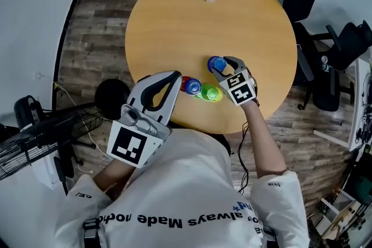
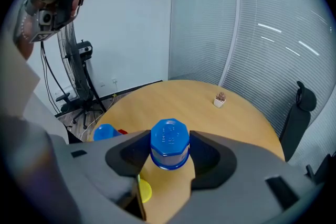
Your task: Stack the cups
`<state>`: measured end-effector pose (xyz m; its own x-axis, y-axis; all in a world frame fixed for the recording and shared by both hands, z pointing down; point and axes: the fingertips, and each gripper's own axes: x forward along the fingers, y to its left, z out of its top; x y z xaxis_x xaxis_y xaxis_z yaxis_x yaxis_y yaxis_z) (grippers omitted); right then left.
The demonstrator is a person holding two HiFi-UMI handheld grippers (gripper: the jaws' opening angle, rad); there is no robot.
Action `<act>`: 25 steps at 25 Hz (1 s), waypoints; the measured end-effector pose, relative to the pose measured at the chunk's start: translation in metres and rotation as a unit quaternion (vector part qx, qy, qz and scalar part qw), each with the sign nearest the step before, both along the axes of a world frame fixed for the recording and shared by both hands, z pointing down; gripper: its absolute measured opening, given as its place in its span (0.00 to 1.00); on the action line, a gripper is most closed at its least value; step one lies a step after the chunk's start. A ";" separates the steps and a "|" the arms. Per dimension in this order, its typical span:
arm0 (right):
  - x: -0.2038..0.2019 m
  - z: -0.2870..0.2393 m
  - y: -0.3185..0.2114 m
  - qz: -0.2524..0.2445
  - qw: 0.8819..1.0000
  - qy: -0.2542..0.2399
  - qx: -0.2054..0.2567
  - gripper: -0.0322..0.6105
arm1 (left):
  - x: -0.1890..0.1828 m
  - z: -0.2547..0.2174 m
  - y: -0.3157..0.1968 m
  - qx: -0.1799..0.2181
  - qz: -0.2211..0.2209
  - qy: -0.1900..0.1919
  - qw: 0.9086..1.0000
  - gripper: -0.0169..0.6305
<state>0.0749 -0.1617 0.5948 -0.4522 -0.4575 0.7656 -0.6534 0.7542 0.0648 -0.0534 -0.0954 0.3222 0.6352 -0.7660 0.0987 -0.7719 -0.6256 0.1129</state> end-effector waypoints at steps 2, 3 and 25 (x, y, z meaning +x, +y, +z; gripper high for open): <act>-0.006 -0.012 0.012 -0.010 1.000 -0.004 0.005 0.42 | 0.001 -0.001 0.004 0.002 0.002 0.002 1.000 0.06; -0.009 -0.018 0.017 -0.014 1.000 -0.005 0.007 0.42 | 0.001 -0.001 0.006 0.002 0.003 0.003 1.000 0.06; -0.048 -0.040 0.093 -0.050 0.999 -0.020 -0.007 0.42 | 0.001 0.002 0.015 0.003 0.022 0.010 1.000 0.06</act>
<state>0.0271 -0.0687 0.5546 -0.5258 -0.3976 0.7520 -0.5773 0.8160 0.0278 -0.0520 -0.0805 0.3237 0.6695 -0.7384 0.0810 -0.7418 -0.6589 0.1245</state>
